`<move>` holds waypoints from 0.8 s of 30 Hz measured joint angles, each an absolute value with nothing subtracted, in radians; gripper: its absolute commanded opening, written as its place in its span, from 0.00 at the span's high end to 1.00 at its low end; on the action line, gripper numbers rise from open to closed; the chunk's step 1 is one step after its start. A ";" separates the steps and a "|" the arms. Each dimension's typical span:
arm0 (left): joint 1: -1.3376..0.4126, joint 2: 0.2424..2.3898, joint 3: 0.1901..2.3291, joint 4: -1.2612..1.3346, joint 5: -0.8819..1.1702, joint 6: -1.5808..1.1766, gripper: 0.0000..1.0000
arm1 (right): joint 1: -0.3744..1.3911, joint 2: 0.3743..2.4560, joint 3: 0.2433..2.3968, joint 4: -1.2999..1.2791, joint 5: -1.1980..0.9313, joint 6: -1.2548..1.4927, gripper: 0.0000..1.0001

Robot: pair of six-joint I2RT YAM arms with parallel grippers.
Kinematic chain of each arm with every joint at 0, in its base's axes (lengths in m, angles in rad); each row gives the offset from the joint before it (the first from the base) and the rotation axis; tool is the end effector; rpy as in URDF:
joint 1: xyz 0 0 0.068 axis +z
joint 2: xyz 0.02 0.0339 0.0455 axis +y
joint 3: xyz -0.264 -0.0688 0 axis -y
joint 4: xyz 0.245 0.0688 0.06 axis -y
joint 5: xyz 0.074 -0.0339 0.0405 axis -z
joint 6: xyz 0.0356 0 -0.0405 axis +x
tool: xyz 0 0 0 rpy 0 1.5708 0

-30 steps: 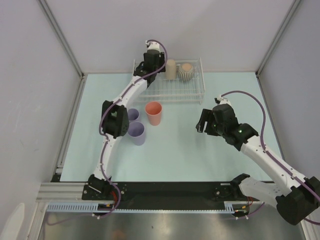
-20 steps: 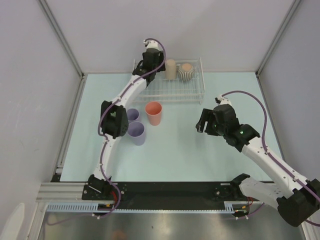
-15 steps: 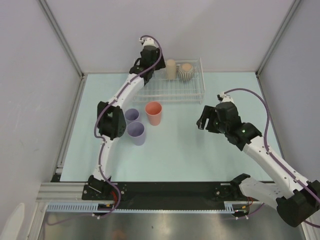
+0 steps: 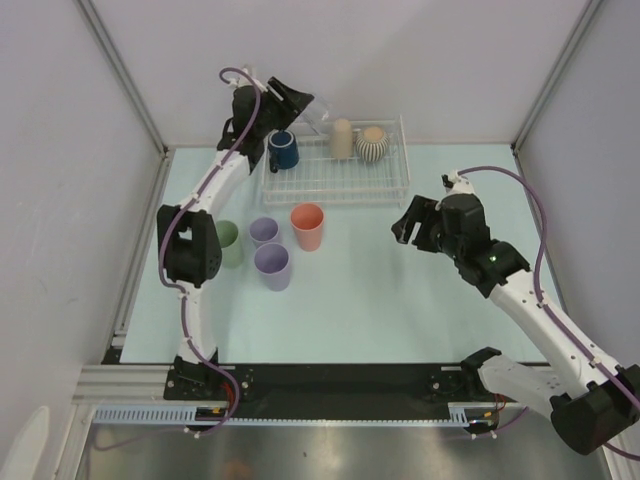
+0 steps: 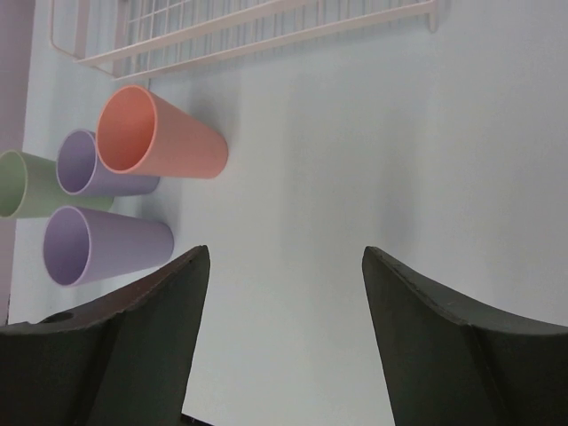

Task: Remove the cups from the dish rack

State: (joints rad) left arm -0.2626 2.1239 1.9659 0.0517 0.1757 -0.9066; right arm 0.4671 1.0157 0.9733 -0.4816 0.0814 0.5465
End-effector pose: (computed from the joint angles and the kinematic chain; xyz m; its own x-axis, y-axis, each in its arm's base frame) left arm 0.4991 -0.1406 0.3473 -0.3966 -0.6962 -0.5983 0.1803 0.5800 -0.7944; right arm 0.2004 0.0978 0.3326 -0.5823 0.2865 -0.7609 -0.0976 0.9045 0.4152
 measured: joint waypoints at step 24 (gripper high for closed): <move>-0.252 2.048 1.506 0.626 0.502 -1.377 1.00 | 0.335 1.090 0.949 -0.080 -0.122 0.720 0.21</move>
State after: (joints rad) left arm -0.2520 2.0476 1.5063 0.6258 0.5018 -1.3773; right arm 0.3347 1.0897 0.9485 -0.0795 -0.1223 0.7200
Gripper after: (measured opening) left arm 0.635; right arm 0.780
